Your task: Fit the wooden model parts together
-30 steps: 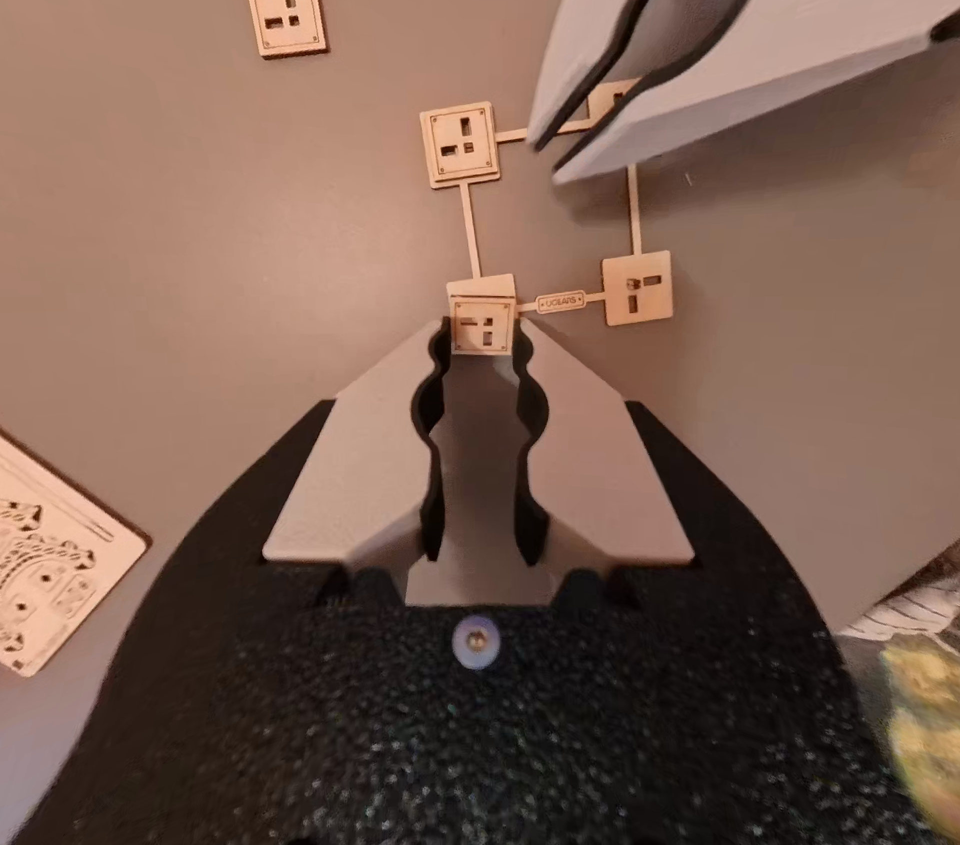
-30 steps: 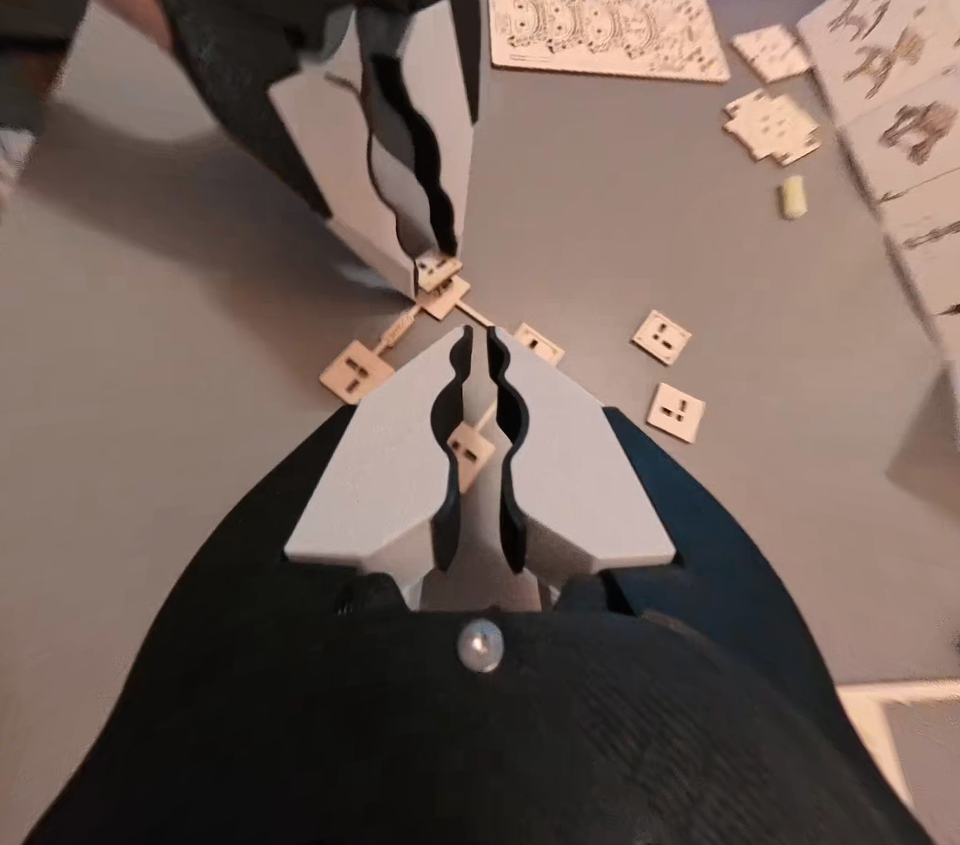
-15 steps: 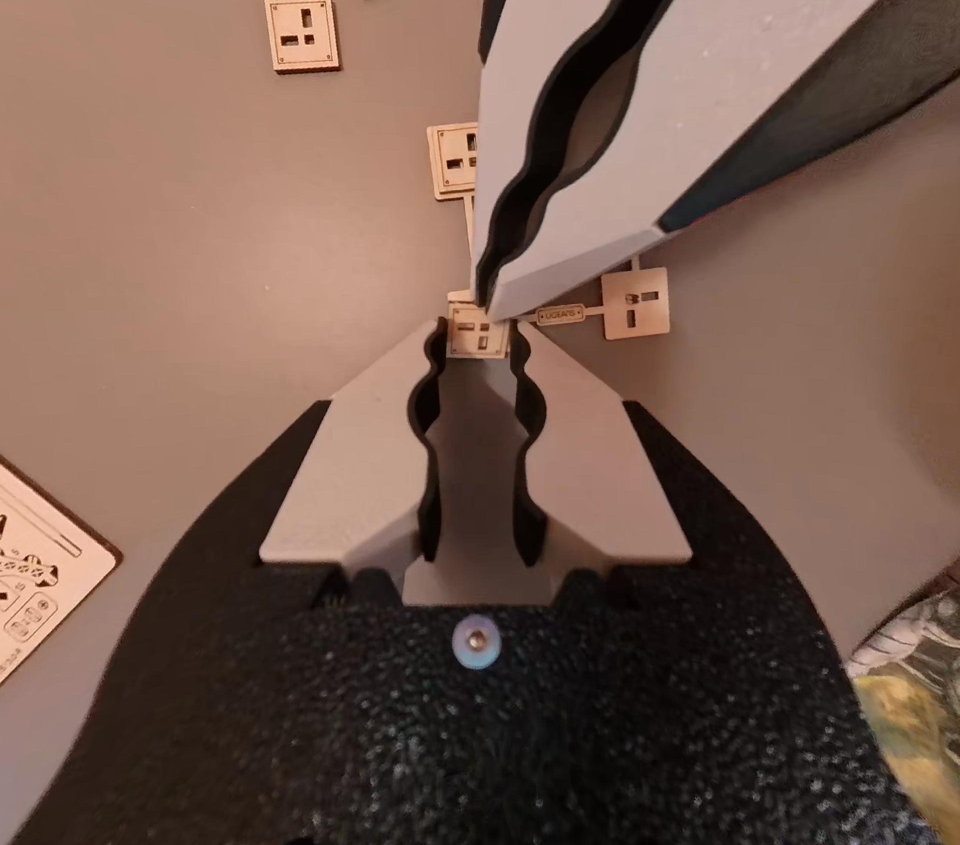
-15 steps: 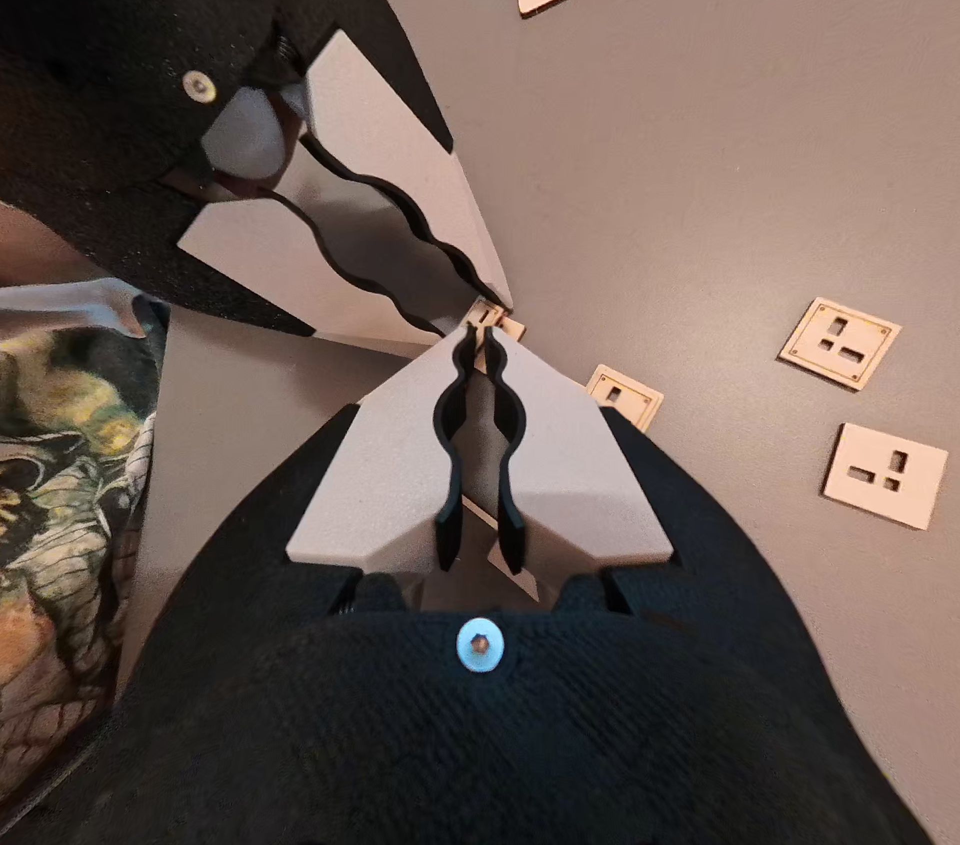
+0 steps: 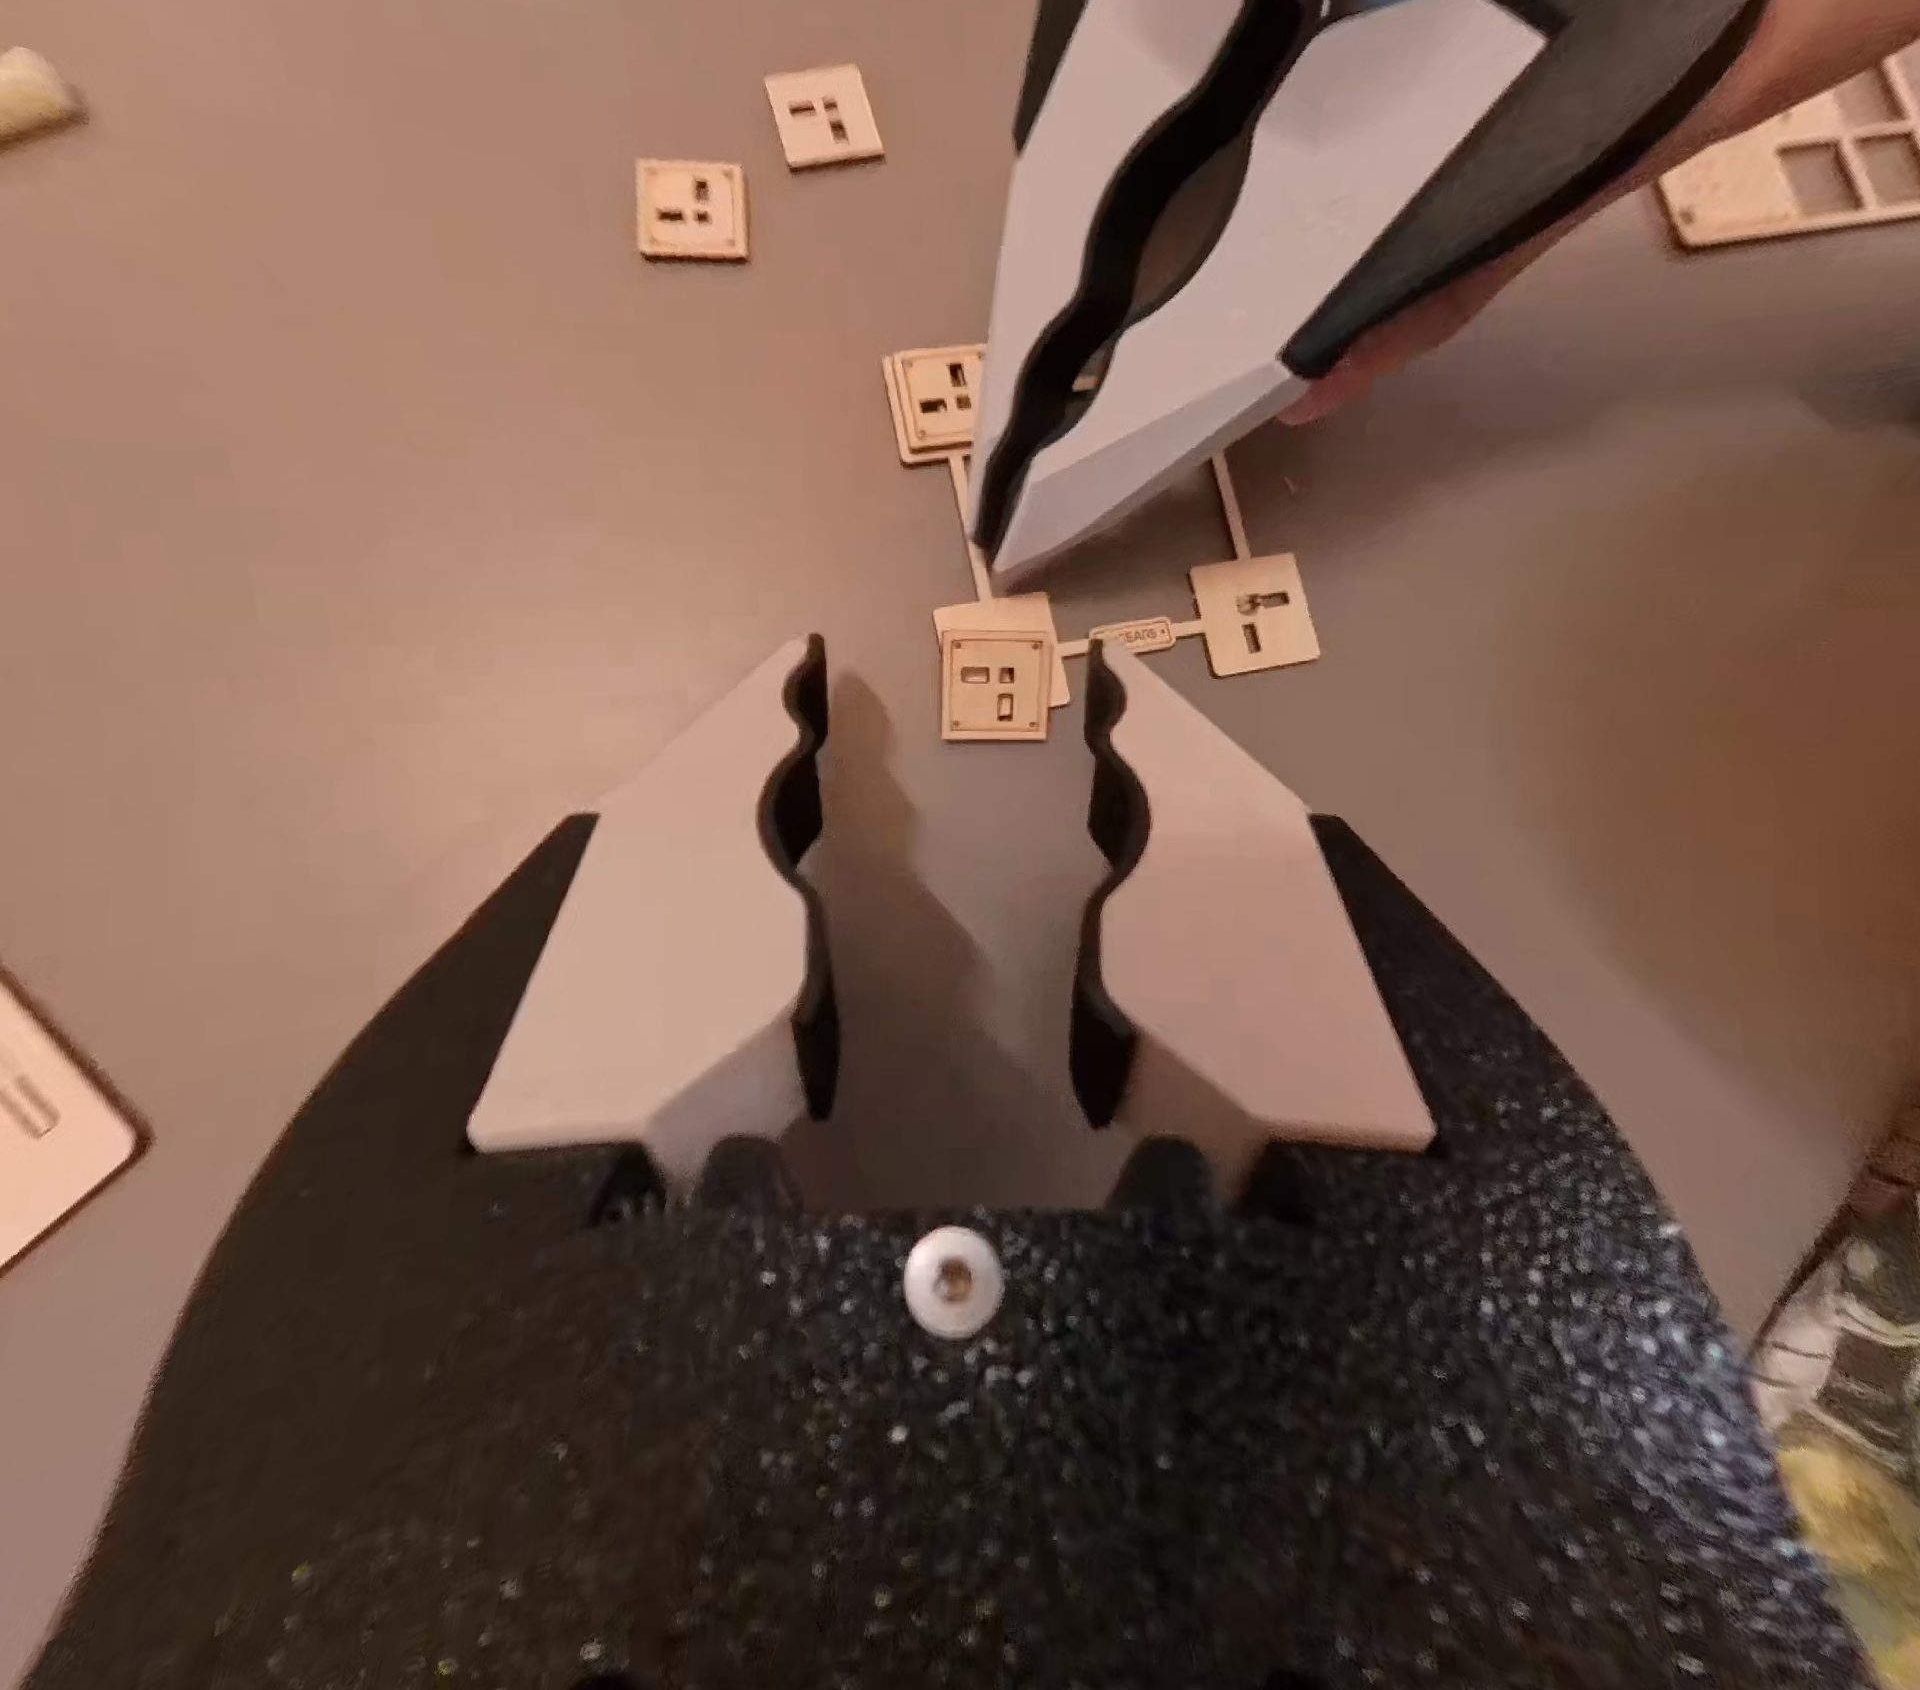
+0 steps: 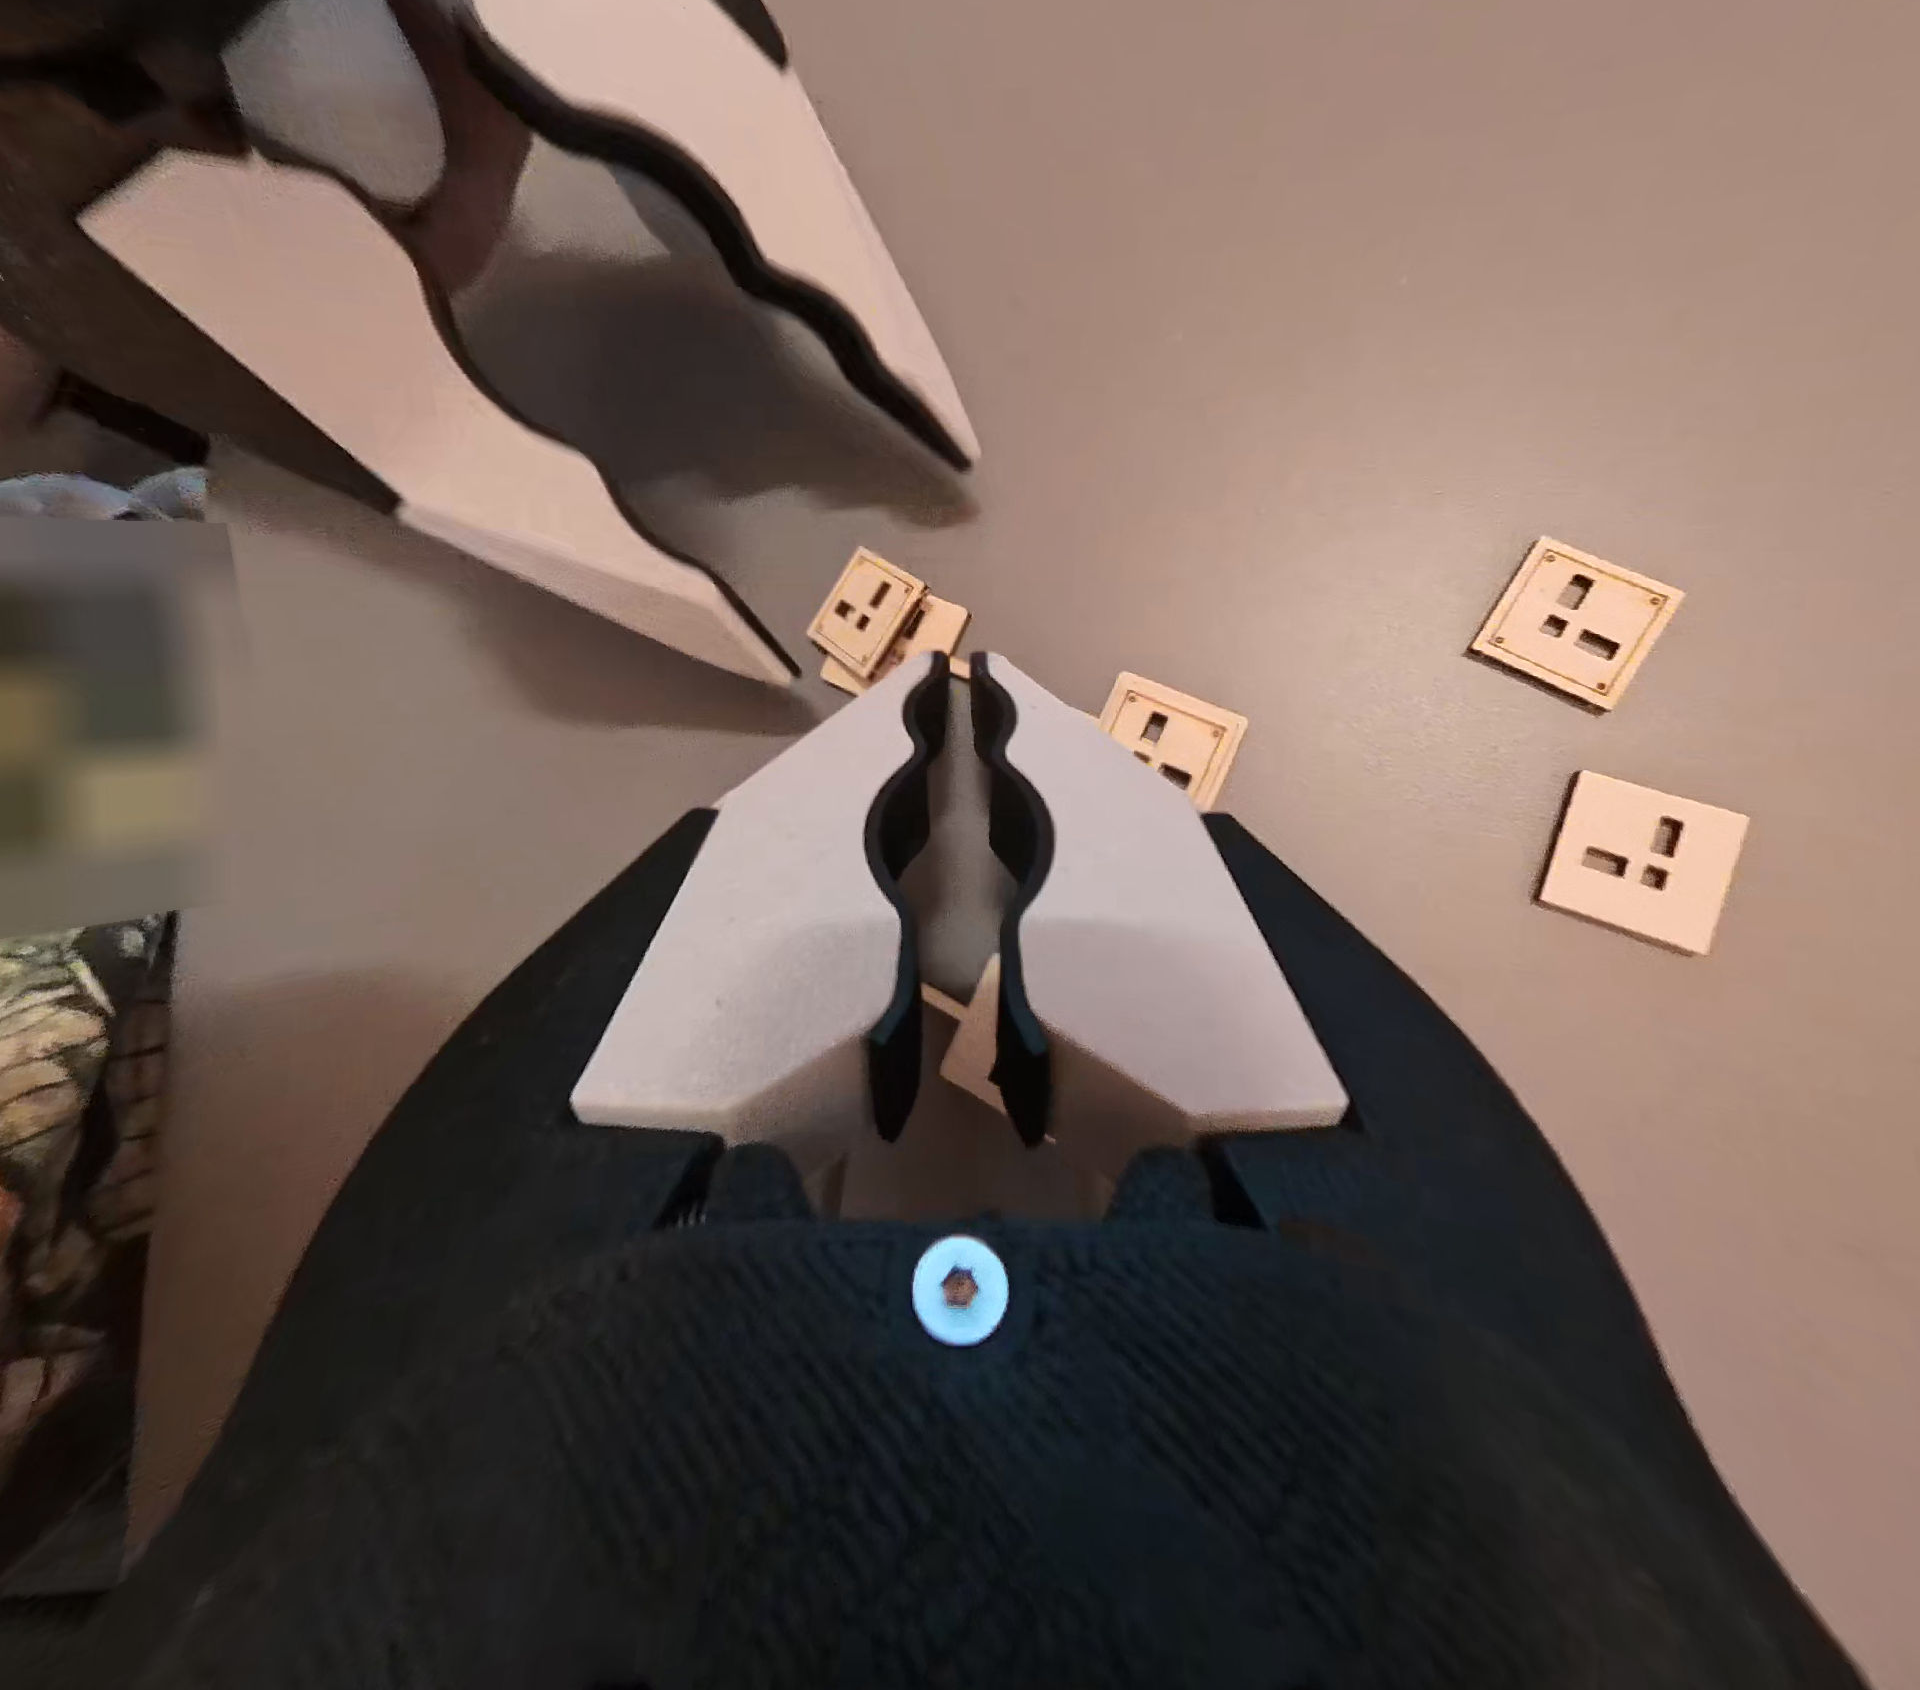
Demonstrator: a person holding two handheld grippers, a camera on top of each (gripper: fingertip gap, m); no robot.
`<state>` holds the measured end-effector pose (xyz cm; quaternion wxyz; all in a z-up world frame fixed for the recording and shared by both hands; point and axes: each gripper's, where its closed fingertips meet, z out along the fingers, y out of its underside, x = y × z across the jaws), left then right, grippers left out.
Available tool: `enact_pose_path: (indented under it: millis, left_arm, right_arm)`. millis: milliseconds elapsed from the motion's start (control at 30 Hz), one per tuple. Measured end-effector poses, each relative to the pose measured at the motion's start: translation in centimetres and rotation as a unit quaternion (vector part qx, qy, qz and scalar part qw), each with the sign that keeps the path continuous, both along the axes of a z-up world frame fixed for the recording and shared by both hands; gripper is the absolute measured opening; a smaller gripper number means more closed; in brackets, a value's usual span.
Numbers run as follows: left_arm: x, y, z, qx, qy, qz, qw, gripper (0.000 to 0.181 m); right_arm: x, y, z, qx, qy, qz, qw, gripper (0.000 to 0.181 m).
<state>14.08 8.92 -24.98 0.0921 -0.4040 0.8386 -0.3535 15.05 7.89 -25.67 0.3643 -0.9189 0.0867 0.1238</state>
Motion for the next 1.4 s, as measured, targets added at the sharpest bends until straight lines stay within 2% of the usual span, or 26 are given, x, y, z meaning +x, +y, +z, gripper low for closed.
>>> enact_pose_path:
  millis: [133, 333, 467, 633, 767, 867, 933, 1033, 1100, 1400]
  left_arm:
    - [-0.9, 0.0, 0.8, -0.029, -0.024, -0.007, 0.999, 0.039]
    - [-1.4, 0.3, -1.3, 0.039, -0.042, -0.007, 0.998, 0.033]
    - [-1.5, -0.3, -1.2, 0.012, -0.041, 0.004, 0.999, 0.029]
    - [-1.2, -0.3, -1.3, 0.012, -0.049, 0.015, 0.999, 0.019]
    - [-1.3, -0.4, -1.3, 0.012, -0.052, 0.017, 0.998, 0.019]
    - [-1.0, -0.3, -1.1, 0.012, -0.062, 0.026, 0.998, 0.009]
    - [-1.0, -0.4, -1.1, 0.006, -0.059, 0.029, 0.998, 0.009]
    - [-1.0, -0.4, -1.2, 0.008, -0.053, 0.037, 0.998, 0.026]
    - [-1.0, -0.2, -1.3, 0.016, -0.053, 0.041, 0.998, 0.029]
    - [-1.0, -1.3, -1.5, 0.028, -0.066, 0.033, 0.997, 0.02]
  right_arm:
    - [-0.2, -0.2, 0.3, 0.002, -0.012, 0.014, 1.0, 0.001]
    - [-1.3, -0.1, -0.2, -0.003, -0.03, 0.041, 0.999, 0.002]
    - [-1.4, 0.1, -0.4, -0.004, -0.044, 0.045, 0.998, 0.003]
    - [-1.3, -0.2, -0.5, -0.015, -0.06, 0.05, 0.997, 0.004]
    - [-1.0, -0.3, 0.0, -0.009, -0.06, 0.042, 0.997, 0.0]
    - [-1.1, -0.4, -0.8, -0.023, -0.064, 0.048, 0.997, 0.0]
    - [-1.2, -0.3, -0.7, -0.019, -0.06, 0.049, 0.997, 0.0]
    - [-1.1, -0.3, -0.7, -0.017, -0.058, 0.045, 0.997, 0.0]
    - [-1.1, -0.3, -0.7, -0.018, -0.059, 0.044, 0.997, 0.0]
    - [-1.1, -0.3, -0.8, -0.016, -0.054, 0.041, 0.998, 0.0]
